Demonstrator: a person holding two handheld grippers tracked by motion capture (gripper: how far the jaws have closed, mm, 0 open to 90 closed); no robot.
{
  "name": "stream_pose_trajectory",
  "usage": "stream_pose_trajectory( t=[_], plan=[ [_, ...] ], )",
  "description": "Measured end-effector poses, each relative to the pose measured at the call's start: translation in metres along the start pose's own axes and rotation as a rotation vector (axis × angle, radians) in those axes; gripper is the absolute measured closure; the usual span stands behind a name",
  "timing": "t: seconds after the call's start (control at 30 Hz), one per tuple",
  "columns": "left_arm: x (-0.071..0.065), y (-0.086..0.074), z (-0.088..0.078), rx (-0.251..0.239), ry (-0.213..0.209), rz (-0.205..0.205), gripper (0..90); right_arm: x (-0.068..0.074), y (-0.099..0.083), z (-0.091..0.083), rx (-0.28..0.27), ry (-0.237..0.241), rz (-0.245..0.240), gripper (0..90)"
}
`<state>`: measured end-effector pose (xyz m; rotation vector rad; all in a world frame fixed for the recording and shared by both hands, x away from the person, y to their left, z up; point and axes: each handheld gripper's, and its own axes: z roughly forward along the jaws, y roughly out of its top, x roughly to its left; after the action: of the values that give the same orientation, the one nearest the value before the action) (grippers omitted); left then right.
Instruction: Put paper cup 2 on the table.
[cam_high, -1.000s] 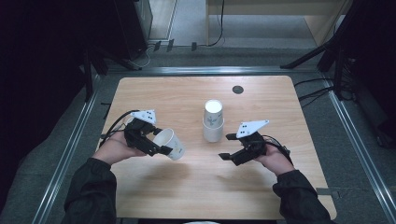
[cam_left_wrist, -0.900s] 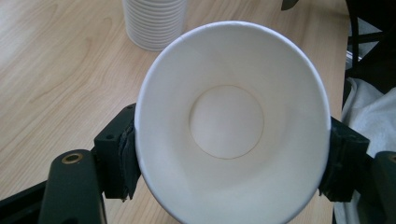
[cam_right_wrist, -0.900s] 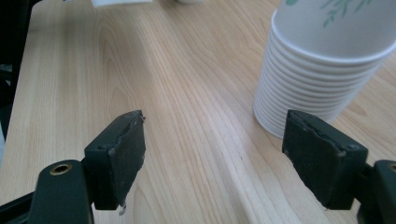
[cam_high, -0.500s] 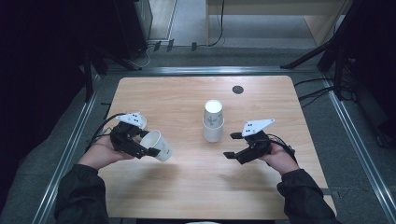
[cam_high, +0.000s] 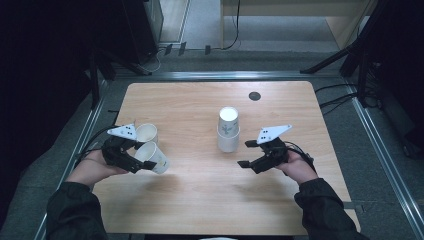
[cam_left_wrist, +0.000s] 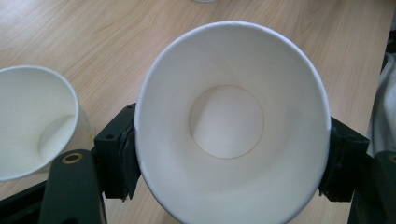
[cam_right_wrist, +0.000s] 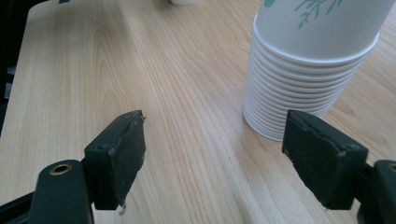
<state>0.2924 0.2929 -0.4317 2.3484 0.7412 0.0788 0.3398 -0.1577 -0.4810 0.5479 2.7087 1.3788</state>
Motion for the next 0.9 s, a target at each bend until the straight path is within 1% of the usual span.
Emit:
stream_pose_trajectory(
  t=[0.2,0.3,0.4,0.47,0.53,0.63,0.77,0.9],
  plan=[
    [0.008,-0.012,0.002,0.048,0.028,-0.017,23.8,0.000,-0.001,-0.001,0.003,-0.005,-0.001,21.9],
    [0.011,-0.019,0.003,0.055,0.035,-0.028,23.8,0.000,-0.001,0.000,0.005,-0.007,-0.004,21.9],
    [0.015,-0.024,0.006,0.075,0.052,-0.036,23.7,0.001,0.000,-0.001,0.003,-0.002,-0.003,21.9],
    [0.017,-0.027,0.010,0.089,0.075,-0.030,23.7,0.002,0.000,-0.001,0.003,-0.003,-0.005,21.9],
    [0.019,-0.029,0.012,0.094,0.084,-0.031,23.7,0.003,0.000,-0.001,0.004,-0.005,-0.006,21.9],
    [0.020,-0.030,0.015,0.113,0.108,-0.016,23.7,0.003,-0.001,-0.001,0.006,-0.007,-0.005,21.9],
    [0.021,-0.032,0.018,0.137,0.132,-0.009,23.7,0.002,-0.001,-0.001,0.001,-0.006,-0.009,21.9],
    [0.024,-0.032,0.020,0.153,0.158,-0.013,23.4,0.002,-0.002,-0.003,-0.002,-0.007,-0.002,21.9]
  ],
)
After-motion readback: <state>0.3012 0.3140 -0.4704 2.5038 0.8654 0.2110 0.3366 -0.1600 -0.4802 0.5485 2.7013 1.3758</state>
